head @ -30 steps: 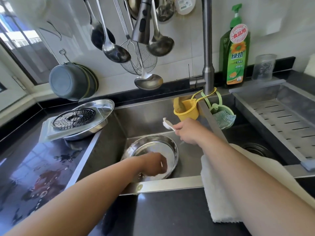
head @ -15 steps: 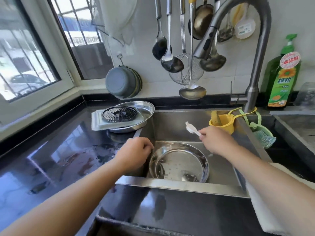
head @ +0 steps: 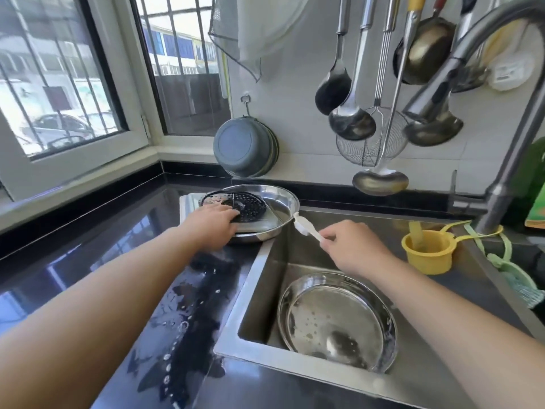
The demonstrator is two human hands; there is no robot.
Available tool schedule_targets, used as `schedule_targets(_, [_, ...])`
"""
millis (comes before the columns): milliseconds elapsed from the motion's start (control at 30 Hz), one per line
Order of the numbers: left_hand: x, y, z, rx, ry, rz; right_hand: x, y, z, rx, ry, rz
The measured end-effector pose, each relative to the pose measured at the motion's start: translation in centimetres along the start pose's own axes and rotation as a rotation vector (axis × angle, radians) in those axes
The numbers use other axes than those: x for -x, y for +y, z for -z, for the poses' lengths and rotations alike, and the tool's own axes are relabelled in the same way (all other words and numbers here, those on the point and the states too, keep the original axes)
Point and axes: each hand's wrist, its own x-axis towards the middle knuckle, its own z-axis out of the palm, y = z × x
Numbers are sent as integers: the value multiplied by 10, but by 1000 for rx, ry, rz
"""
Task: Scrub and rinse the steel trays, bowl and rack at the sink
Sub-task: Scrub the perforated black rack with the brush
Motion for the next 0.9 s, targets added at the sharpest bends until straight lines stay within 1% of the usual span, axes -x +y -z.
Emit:
schedule_targets(133, [-9,-2,5,-123,-62,-24,-1,1,-3,-5,-7,10])
schedule_targets(233, [-13,-4,13,-171,-151,33,1,1,-3,2,-12,9])
schedule_targets(267, [-15,-3,15,-185,-151,38,2,2,-2,4,-11,6])
schedule_targets(333, [-18,1,15,-239,-82,8,3,3,-1,12,-8,2])
schedule_targets(467, [-14,11,12,-377,96,-113,8,8,4,35,5,12])
schedule_targets(533, [-5,13,11,-412,189,-131,14,14,10,48,18,19])
schedule_targets(633, [12,19,14,-294,408,-183,24,33,24,55,47,13])
schedule_targets(733, [33,47,15,-218,638,-352,33,62,45,-36,112,-46])
schedule_targets(800, [48,81,15,-184,691,-463,39,83,54,-138,190,-115])
schedule_targets(900, [61,136,1,-191,691,-554,44,111,53,-273,330,-226])
